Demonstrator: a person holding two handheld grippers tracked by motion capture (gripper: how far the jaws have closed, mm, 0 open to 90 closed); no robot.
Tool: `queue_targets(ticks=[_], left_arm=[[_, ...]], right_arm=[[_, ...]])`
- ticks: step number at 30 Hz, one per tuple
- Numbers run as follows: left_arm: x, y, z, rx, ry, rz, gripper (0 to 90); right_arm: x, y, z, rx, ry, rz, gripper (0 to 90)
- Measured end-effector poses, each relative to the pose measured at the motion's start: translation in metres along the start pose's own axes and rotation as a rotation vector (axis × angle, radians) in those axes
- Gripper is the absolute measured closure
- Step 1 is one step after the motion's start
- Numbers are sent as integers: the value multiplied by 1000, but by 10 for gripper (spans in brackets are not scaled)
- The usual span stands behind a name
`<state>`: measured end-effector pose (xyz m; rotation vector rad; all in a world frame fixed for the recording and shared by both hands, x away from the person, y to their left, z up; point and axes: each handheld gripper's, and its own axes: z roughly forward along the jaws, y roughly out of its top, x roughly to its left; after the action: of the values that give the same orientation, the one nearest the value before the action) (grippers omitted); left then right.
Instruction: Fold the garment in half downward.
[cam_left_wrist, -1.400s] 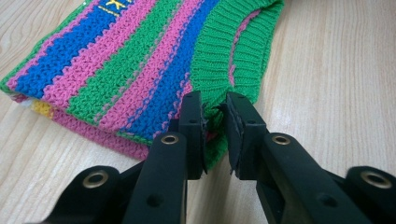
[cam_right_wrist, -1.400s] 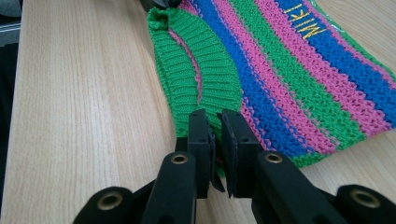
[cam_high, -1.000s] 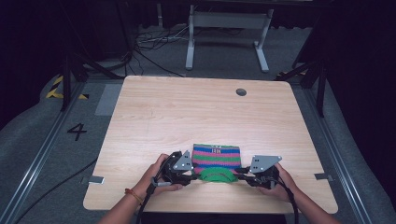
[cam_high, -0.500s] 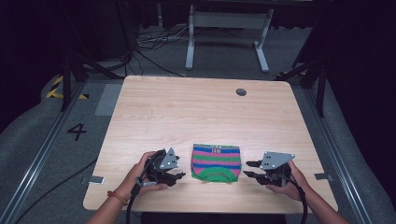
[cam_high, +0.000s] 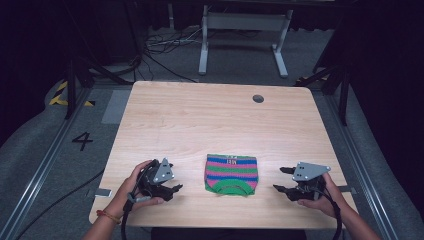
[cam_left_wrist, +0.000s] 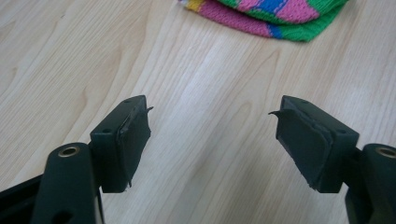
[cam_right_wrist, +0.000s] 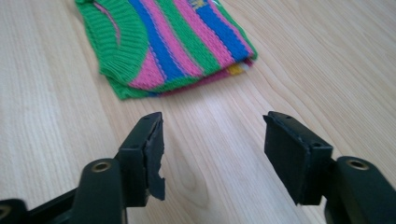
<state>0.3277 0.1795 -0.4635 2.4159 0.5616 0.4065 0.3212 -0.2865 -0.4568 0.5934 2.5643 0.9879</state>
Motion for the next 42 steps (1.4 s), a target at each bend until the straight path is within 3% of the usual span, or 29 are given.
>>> queue_targets(ticks=[11,15,21,32,37,42], left_arm=[[8,-29,-15,6,24,-54,236],[11,-39,-19,17,34,-74,229],[17,-56,-23,19,39,-117,221],[26,-82,-29,18,29,-192,204],[29,-93,-31,6,27,-239,196],[29,-106,-32,-37,15,-302,183]], right_arm=[[-3,-27,-7,57,-29,23,307],[-7,-40,-13,61,-39,58,284],[-13,-62,-24,73,-90,126,270],[-22,-96,-34,57,-133,255,230],[-23,-108,-40,30,-139,324,215],[-26,-118,-43,-6,-131,383,182]])
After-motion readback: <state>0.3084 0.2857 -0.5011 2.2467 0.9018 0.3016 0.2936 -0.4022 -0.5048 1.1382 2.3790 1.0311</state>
